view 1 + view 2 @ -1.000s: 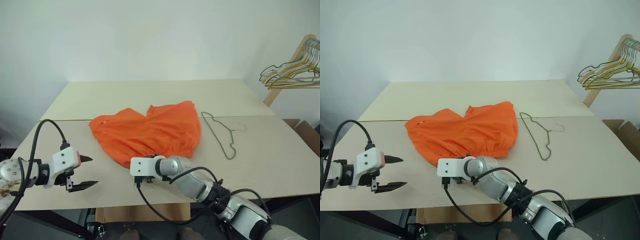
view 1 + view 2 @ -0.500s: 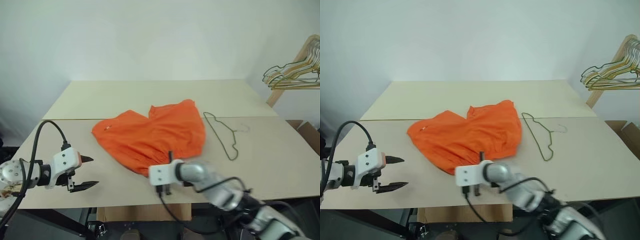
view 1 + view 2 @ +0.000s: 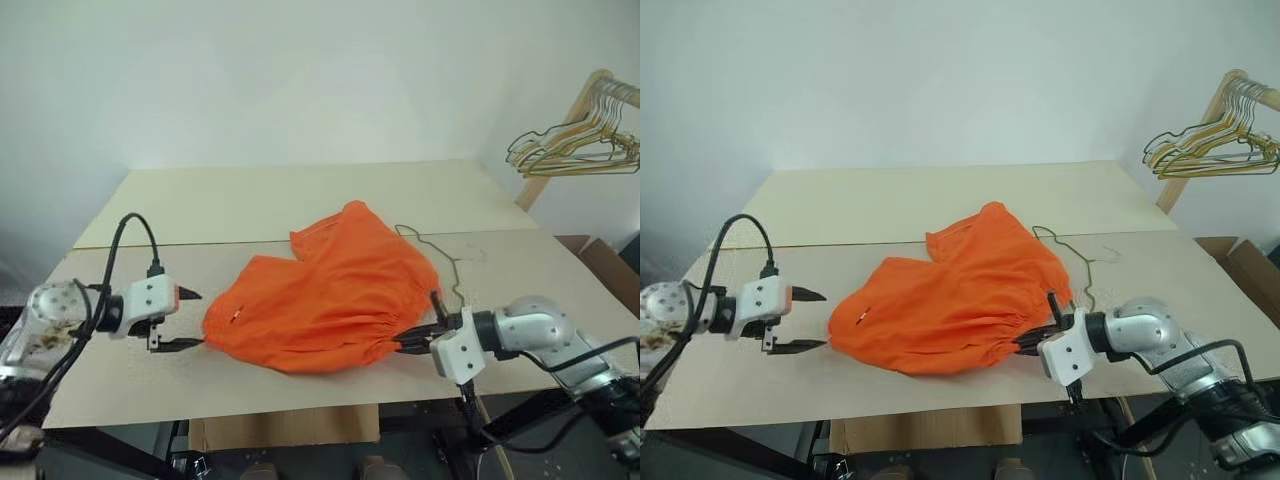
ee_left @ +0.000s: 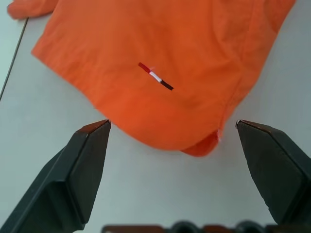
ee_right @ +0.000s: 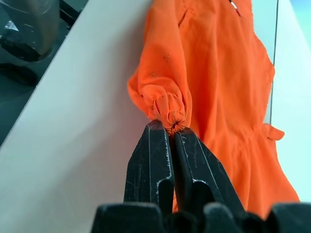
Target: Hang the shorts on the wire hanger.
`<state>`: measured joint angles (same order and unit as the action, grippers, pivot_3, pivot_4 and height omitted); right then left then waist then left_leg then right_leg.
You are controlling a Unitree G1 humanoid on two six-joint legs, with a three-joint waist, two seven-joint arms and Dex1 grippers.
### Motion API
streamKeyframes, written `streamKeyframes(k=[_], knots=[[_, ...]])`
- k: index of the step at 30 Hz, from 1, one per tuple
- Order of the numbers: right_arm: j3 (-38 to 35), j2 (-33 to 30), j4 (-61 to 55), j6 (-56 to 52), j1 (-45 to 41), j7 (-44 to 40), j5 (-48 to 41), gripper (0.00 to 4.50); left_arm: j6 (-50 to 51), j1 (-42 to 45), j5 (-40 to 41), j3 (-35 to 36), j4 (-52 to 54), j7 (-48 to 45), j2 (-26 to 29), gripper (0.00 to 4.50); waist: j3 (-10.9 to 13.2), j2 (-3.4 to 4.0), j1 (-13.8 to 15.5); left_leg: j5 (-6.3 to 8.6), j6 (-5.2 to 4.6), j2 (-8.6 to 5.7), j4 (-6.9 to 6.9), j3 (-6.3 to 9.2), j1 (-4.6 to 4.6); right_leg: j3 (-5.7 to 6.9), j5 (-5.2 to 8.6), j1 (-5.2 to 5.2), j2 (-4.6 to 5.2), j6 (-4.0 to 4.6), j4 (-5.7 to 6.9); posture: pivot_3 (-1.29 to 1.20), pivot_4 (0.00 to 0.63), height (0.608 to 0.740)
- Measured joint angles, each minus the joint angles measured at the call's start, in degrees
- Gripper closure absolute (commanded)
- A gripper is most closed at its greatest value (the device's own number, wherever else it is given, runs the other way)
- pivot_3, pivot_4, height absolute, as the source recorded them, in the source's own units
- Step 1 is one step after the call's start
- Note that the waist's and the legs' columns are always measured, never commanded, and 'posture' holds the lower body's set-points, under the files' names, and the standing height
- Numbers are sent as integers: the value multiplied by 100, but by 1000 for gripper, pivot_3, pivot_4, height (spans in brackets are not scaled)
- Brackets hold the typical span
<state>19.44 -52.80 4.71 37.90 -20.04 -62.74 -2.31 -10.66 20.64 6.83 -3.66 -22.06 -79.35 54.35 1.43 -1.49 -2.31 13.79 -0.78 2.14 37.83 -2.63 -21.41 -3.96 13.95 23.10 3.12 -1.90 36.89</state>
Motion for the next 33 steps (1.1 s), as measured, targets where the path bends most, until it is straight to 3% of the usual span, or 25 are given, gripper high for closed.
streamKeyframes(k=[5,11,17,27,33], knots=[[-4,312,222,34,-178,103,131,4461,-669,688,-171,-572,-1036,-843,-263,0,0,0,-35,1,-2,-3,0,-1,-8,-4,0,5,1,0,-1,-16,0,740],[-25,370,264,29,-182,226,319,4461,-1410,1129,-794,-953,-2106,-776,-552,0,0,-1,-23,1,-2,-6,2,1,-8,-5,-1,3,5,-1,-1,-28,0,740],[-148,370,190,-84,-56,373,350,4500,-2117,1762,-1589,-1152,-3132,365,-886,1457,-10,15,15,1,-3,-11,2,3,24,-4,-1,-27,9,-5,4,-43,0,740],[-228,370,135,-103,65,535,558,4500,-2361,1785,-1588,-1116,-3511,507,-1022,4479,-20,31,3,1,-2,-11,2,3,28,-4,0,-31,8,-7,4,-31,0,740],[-229,507,181,-106,10,668,700,4500,-2301,1754,-1476,-1003,-3513,392,-1021,4479,-17,26,-17,1,-2,-11,2,3,17,-4,1,-20,8,-7,3,-21,0,740]])
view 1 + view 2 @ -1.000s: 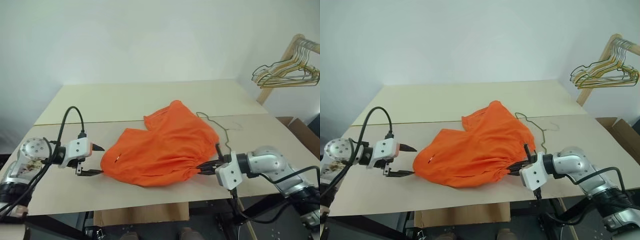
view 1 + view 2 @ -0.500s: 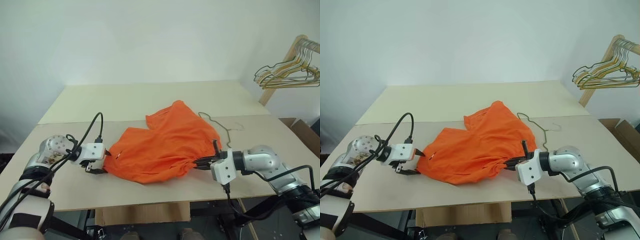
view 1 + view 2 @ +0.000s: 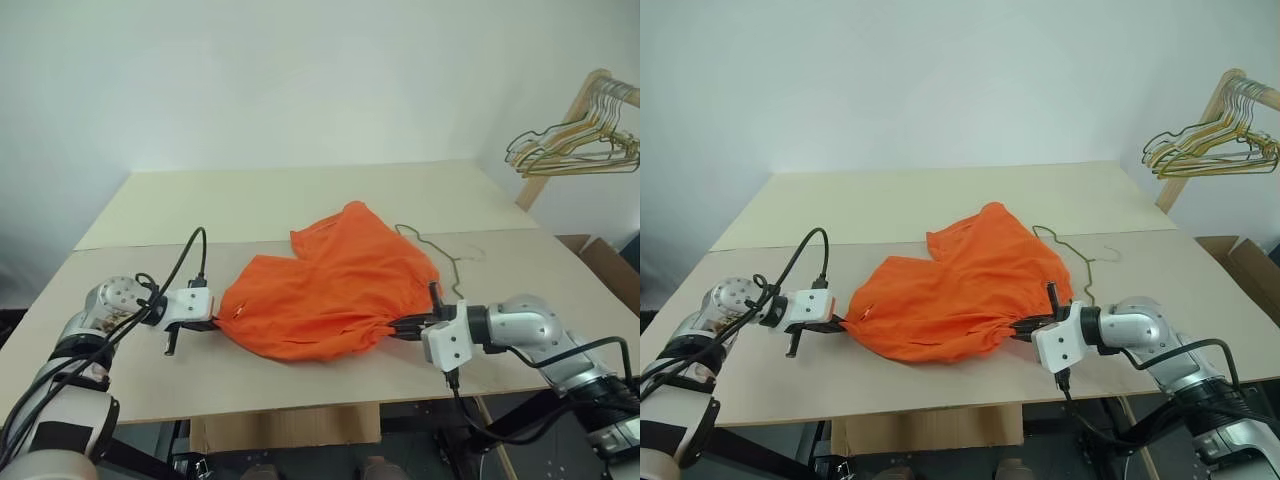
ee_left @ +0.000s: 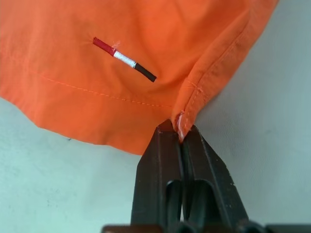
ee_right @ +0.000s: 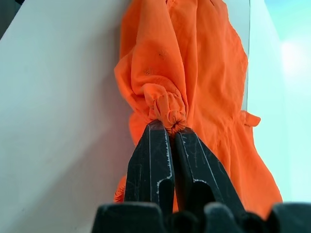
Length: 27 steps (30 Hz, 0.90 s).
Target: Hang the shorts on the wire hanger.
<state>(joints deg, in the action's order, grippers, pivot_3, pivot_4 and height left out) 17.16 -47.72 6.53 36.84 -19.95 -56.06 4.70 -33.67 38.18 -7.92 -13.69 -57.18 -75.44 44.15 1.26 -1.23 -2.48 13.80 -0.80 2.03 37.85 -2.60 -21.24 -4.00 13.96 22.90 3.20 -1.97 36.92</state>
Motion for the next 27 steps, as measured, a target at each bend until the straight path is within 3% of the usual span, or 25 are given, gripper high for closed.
streamKeyframes(k=[4,8,15,19,24,27], knots=[[5,279,399,-165,-411,501,709,4500,60,-194,34,96,258,180,149,4479,2,-4,-58,0,0,1,0,-3,-11,-7,-1,18,-1,1,8,-13,0,740],[31,581,907,-355,-987,1224,1585,4500,412,-772,221,288,1214,197,510,4479,2,-4,-109,0,0,3,-1,-1,-21,-5,-1,28,0,2,13,8,0,740],[289,1287,2031,-90,-2067,2447,2454,4500,2026,-2766,892,1103,4377,250,1476,4479,8,-10,-160,2,-3,3,-2,1,-27,-8,-1,36,8,3,14,49,0,740],[590,1844,3155,337,-2900,3522,3044,4500,2936,-3861,1051,1639,5703,539,1677,4479,12,-9,-147,2,-2,4,-5,2,-17,-7,-2,33,8,7,21,85,0,740],[744,2358,3992,832,-3708,4701,3428,4500,3866,-4819,1305,2313,6883,658,1786,4479,15,-12,-134,2,-2,4,-12,11,-20,-4,0,37,5,11,19,98,0,740],[732,2358,4009,1312,-3815,4589,3089,4500,4304,-5256,1546,2742,7512,519,1921,4479,15,-15,-55,3,-2,1,-18,18,-18,5,1,26,10,10,7,93,0,740]])
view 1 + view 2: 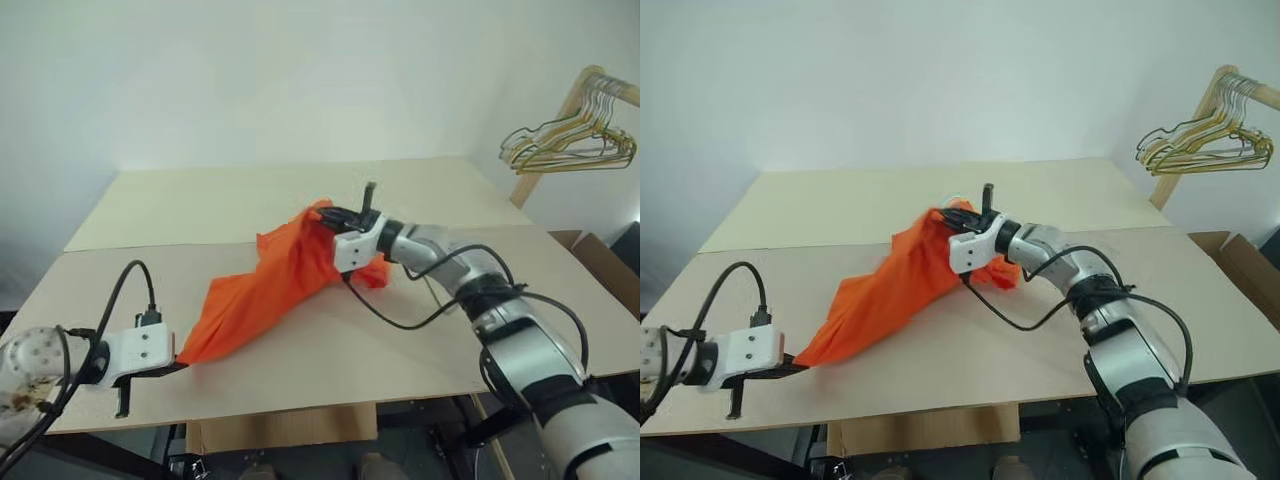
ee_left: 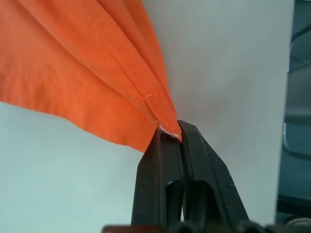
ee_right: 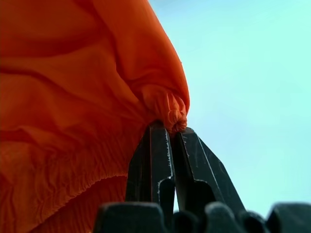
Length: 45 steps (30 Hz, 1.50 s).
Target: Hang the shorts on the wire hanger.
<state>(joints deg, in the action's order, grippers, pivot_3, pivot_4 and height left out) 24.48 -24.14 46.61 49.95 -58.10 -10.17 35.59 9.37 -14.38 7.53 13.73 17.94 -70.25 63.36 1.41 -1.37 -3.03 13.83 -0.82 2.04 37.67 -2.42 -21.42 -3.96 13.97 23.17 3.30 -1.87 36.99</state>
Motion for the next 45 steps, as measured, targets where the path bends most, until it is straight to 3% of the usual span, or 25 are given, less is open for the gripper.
streamKeyframes(k=[2,6,9,12,15,19,25,31,32,35,42,45], knots=[[16,-203,-316,161,244,-737,-625,4500,131,-196,161,130,312,-112,29,4479,0,-1,74,1,-1,-3,0,1,-1,4,1,-7,4,-2,-11,80,0,740],[191,-1642,-2257,-295,1667,-2861,-2342,4500,124,-65,296,144,384,-194,32,4479,4,-3,305,2,-3,-10,3,5,-7,13,6,-12,16,-12,-19,37,0,740],[161,-2696,-3774,-971,2613,-3925,-3410,4500,19,315,305,69,147,-340,214,4479,11,6,291,2,-3,-3,3,-1,5,10,16,-12,7,-1,-13,13,0,740],[7,-3275,-4603,-1380,3302,-4462,-3891,4500,-108,626,417,35,-34,-616,376,4479,14,9,162,3,-3,16,3,-20,30,4,66,-17,-7,13,3,-23,0,740],[-114,-3520,-4729,-1521,3710,-4641,-3808,4500,-253,782,623,-4,-109,-1014,513,4479,15,9,9,2,-3,26,3,-39,39,-2,67,-16,-12,17,11,-40,0,740],[-240,-3493,-4314,-1219,3694,-4508,-2960,4500,-451,954,747,-298,-124,-1348,578,4479,16,12,-115,3,-2,29,3,-46,36,-5,66,-10,-16,15,12,-71,0,740],[-457,-3245,-3785,-857,3519,-4068,-2374,4500,-146,1104,834,-1076,412,-1216,221,4479,17,11,-175,6,0,23,4,-49,24,-19,42,-4,-15,-11,10,-94,0,740],[-454,-3253,-3377,-162,3488,-4107,-2298,4500,-31,1045,671,-1397,677,-1019,214,4479,19,9,-260,6,-1,12,6,-45,31,-25,41,-16,-6,-11,10,-87,0,740],[-439,-3285,-3364,-153,3489,-4245,-2375,4210,-41,1034,571,-1445,675,-934,192,4493,19,9,-268,6,-1,11,7,-45,32,-27,41,-17,-6,-11,10,-79,0,740],[-337,-3556,-3367,-180,3488,-4798,-2735,3388,-77,1040,339,-1514,588,-593,-61,3857,19,10,-273,6,-2,9,7,-46,37,-32,38,-23,-5,-10,9,-65,0,740],[-338,-3627,-3150,-247,3407,-5326,-3133,961,-288,1061,451,-1264,363,-541,-106,1622,21,4,-273,6,-2,15,7,-46,41,-32,28,-25,-6,7,9,-51,0,740],[-448,-3650,-3295,-1054,3413,-5711,-3864,955,-212,863,862,-809,373,-921,223,705,26,5,-275,7,-3,16,7,-47,37,-32,27,-20,-6,7,10,-45,0,740]])
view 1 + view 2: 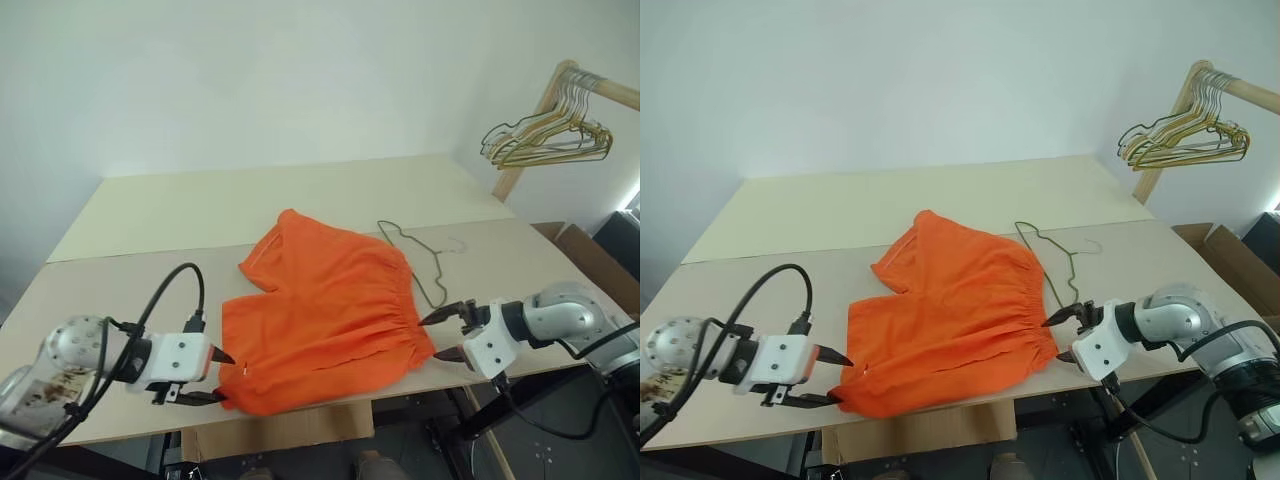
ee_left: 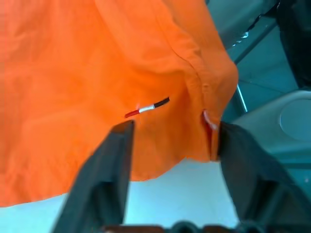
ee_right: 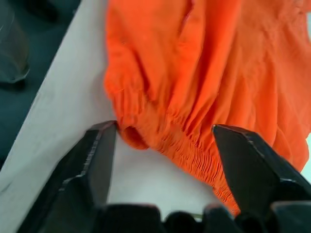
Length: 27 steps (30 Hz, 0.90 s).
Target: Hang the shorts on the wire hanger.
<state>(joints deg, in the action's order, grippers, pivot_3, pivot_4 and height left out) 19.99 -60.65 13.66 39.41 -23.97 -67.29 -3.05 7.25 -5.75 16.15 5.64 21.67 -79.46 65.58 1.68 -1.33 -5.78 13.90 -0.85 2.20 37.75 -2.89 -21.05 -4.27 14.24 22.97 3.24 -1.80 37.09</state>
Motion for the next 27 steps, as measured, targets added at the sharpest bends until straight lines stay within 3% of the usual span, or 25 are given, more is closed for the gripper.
streamKeyframes(k=[2,6,10,13,18,27], knots=[[-238,-217,-94,-912,-26,-294,-506,955,38,-130,221,442,-24,-262,202,80,4,5,20,0,0,-3,0,0,1,2,1,-1,8,0,-1,-46,0,740],[-503,-268,-319,-3960,-765,-157,-675,955,44,-165,254,916,-333,-417,341,35,5,8,18,0,0,1,0,-8,5,2,13,5,7,39,1,-53,0,740],[-674,326,-342,-6258,-1240,441,-672,955,42,186,379,920,-727,-508,357,35,2,2,26,0,1,16,1,-3,-6,22,9,14,-10,30,0,-66,0,740],[-656,1037,-138,-7538,-1554,987,-586,955,215,909,662,763,-773,-350,-5,35,8,13,32,0,1,7,1,0,-17,19,-8,20,-10,2,1,-72,0,740],[-518,1874,507,-8365,-1869,1821,-164,955,828,1710,1257,265,-622,85,-834,35,7,17,17,1,1,-11,4,26,-55,19,-12,34,-6,-11,-5,-78,0,740],[-516,2300,1430,-8339,-1888,2255,138,955,882,1815,1097,-168,-553,179,-911,35,8,17,-66,1,0,-25,11,36,-88,19,-18,55,5,-27,-8,-77,0,740]])
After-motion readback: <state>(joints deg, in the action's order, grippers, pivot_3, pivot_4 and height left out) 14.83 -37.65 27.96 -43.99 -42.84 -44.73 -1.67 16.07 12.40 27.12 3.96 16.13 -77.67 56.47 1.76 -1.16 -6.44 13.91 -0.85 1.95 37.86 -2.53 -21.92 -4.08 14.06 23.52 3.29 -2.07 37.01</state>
